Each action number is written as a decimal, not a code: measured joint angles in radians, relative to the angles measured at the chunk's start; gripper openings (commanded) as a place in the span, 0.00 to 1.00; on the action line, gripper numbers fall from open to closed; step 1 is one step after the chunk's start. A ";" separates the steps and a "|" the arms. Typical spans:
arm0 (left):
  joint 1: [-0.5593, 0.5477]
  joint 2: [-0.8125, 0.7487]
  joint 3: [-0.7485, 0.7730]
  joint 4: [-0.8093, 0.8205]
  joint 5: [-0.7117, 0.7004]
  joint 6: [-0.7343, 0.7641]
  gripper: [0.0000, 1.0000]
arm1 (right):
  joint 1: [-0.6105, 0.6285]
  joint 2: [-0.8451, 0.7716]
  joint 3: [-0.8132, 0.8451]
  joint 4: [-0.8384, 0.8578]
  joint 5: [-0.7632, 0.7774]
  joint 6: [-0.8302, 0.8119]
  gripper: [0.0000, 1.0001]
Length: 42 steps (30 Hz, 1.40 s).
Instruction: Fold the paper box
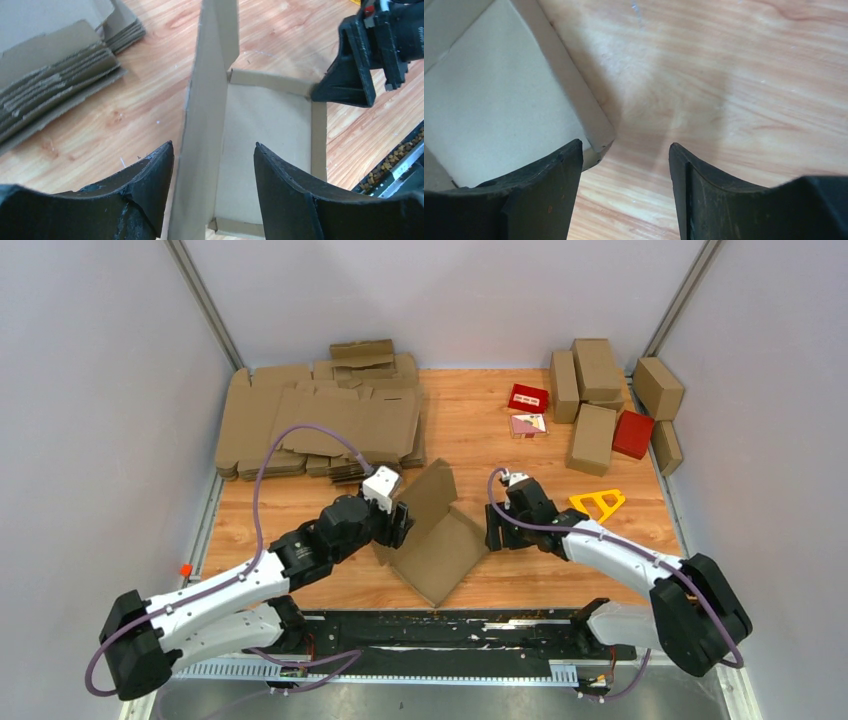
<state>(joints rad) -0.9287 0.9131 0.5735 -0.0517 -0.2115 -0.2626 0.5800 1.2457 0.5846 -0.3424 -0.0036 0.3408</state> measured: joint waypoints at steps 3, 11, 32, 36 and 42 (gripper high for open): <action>0.000 -0.043 -0.011 -0.050 -0.019 -0.048 0.68 | 0.044 -0.039 -0.016 -0.006 0.000 0.024 0.61; 0.000 -0.114 -0.022 -0.186 -0.050 -0.140 0.68 | 0.143 -0.087 -0.030 -0.019 0.011 0.070 0.66; 0.001 -0.182 0.007 -0.361 -0.089 -0.177 0.71 | 0.151 -0.188 0.014 0.179 0.084 -0.222 0.83; 0.012 -0.180 0.028 -0.367 -0.090 -0.163 0.70 | 0.140 -0.052 0.082 0.156 -0.006 -0.291 0.99; 0.039 -0.176 0.028 -0.361 -0.077 -0.159 0.71 | 0.130 0.118 0.155 0.153 -0.089 -0.361 0.85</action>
<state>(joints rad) -0.8902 0.7368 0.6014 -0.4126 -0.2890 -0.4213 0.7101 1.3640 0.7395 -0.1894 -0.0921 -0.0200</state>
